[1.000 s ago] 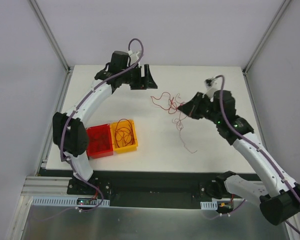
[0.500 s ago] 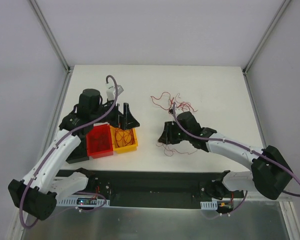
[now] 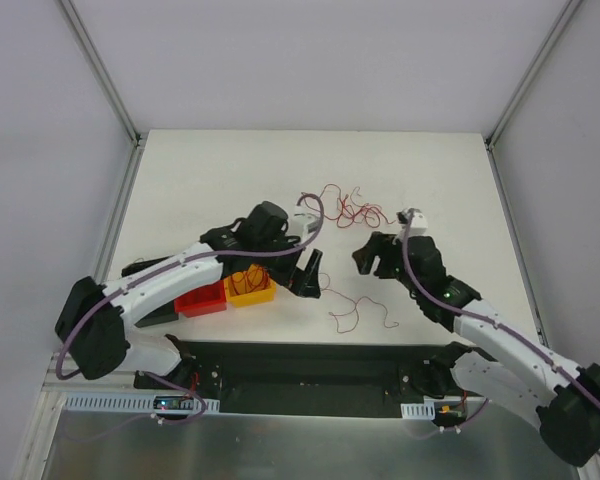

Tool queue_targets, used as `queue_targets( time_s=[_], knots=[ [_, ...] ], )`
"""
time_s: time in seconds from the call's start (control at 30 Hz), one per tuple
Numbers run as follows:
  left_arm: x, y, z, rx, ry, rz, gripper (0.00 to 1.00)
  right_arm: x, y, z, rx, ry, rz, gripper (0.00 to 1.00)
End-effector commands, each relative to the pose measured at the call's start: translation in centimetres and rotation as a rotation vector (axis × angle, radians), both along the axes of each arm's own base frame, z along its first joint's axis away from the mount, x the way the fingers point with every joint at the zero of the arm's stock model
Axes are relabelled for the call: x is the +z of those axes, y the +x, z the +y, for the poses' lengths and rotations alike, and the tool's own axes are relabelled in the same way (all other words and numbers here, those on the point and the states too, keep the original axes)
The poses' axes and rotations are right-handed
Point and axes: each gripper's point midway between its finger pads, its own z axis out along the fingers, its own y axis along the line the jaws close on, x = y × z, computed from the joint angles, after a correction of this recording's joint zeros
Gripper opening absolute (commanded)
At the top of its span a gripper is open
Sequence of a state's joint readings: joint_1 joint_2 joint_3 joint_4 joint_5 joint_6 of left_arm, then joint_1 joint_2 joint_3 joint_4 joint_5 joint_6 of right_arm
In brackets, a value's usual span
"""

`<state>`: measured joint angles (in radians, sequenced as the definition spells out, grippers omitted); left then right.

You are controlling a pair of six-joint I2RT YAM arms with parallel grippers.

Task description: Untangle the cables

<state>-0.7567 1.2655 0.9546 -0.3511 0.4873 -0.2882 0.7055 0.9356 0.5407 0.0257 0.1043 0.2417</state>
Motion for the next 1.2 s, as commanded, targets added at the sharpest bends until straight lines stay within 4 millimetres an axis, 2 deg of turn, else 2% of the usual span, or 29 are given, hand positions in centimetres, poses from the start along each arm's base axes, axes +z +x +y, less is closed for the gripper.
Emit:
queue_targets(
  time_s=[0.0, 0.07, 0.2, 0.3, 0.4, 0.47, 0.53, 0.6, 0.73, 0.8, 0.9, 1.0, 1.07, 1.13, 1.17],
  knots=[
    [-0.8, 1.6, -4.2, -0.039, 0.065, -0.098, 0.94, -1.5, 2.3, -9.0, -0.391, -0.005, -0.002, 0.76],
    [-1.8, 1.3, -5.9, -0.09, 0.107, -0.121, 0.95, -2.0, 2.0, -11.3, -0.465, 0.041, -0.002, 0.75],
    [-4.5, 0.9, -9.0, -0.148, 0.169, -0.063, 0.93, -0.5, 1.6, -14.5, -0.584, 0.137, -0.106, 0.74],
    [-6.6, 0.9, -10.8, -0.142, 0.245, -0.04, 0.85, 0.0, 1.1, -16.3, -0.657, 0.155, -0.171, 0.74],
    [-8.0, 0.1, -12.4, -0.156, 0.279, 0.002, 0.76, 0.0, 0.7, -16.9, -0.678, 0.164, -0.213, 0.72],
    [-8.9, -0.3, -13.1, -0.148, 0.308, 0.042, 0.66, -0.1, 0.7, -17.2, -0.692, 0.164, -0.219, 0.71],
    [-9.8, -0.5, -13.3, -0.134, 0.336, 0.065, 0.56, -0.5, 0.7, -17.3, -0.698, 0.154, -0.21, 0.71],
    [-10.5, -0.5, -13.3, -0.11, 0.367, 0.064, 0.5, -0.7, 0.8, -17.3, -0.7, 0.14, -0.196, 0.7],
    [-12.2, -0.7, -14.1, -0.105, 0.4, 0.066, 0.49, -0.9, 1.1, -16.4, -0.659, 0.142, -0.166, 0.7],
    [-13.6, -0.2, -14.2, -0.078, 0.438, 0.069, 0.42, -1.1, 1.2, -16.0, -0.632, 0.139, -0.155, 0.7],
    [-14.5, 0.6, -14.3, -0.039, 0.465, 0.053, 0.34, -1.8, 1.1, -15.5, -0.609, 0.133, -0.133, 0.7],
    [-15.6, 1.2, -13.4, -0.005, 0.515, 0.027, 0.24, -2.0, 1.3, -15.4, -0.606, 0.135, -0.129, 0.7],
    [-16.1, 1.4, -12.3, 0.014, 0.56, 0.007, 0.13, -2.0, 1.4, -15.5, -0.608, 0.127, -0.129, 0.7],
    [-15.5, 2.2, -10.9, 0.05, 0.591, -0.047, 0.0, -2.1, 1.4, -15.6, -0.614, 0.124, -0.127, 0.7],
    [-15.0, 2.6, -10.2, 0.068, 0.6, -0.079, 0.0, -2.1, 1.4, -15.7, -0.618, 0.121, -0.127, 0.7]
  ],
)
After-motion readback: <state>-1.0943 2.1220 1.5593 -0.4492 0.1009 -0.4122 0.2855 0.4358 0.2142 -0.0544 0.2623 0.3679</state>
